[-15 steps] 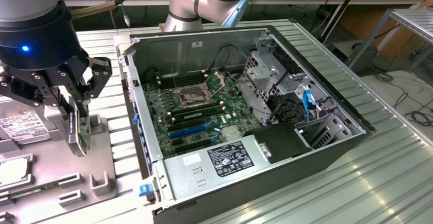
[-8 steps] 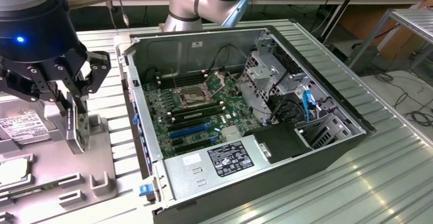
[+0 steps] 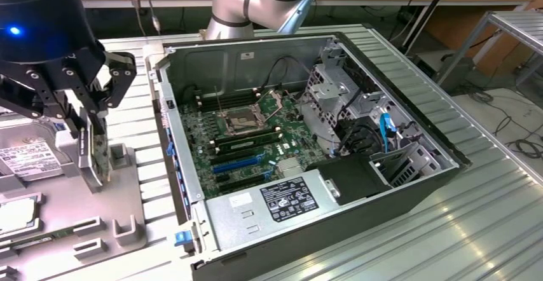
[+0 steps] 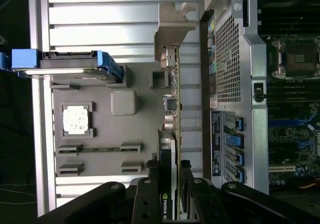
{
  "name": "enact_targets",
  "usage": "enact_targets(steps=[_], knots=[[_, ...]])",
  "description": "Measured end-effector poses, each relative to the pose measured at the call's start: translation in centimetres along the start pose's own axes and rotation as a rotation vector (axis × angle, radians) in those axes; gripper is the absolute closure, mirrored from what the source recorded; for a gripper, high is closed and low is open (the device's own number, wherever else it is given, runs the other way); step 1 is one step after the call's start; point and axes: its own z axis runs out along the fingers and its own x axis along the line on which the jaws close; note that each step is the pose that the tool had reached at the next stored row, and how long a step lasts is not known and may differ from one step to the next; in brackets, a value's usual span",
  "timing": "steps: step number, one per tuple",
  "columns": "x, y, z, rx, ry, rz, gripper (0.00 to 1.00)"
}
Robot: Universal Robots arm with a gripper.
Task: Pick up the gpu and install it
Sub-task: 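Pick up the gpu and move the gpu toward the slot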
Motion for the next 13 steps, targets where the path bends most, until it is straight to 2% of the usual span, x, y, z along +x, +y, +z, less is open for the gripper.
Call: enact_targets(steps=[3, 13], knots=[[0.0, 0.02, -0.37, -0.0001, -0.0001, 0.000, 0.73], [-0.1, 0.11, -2.49, 0.0000, 0.0000, 0.000, 0.73]])
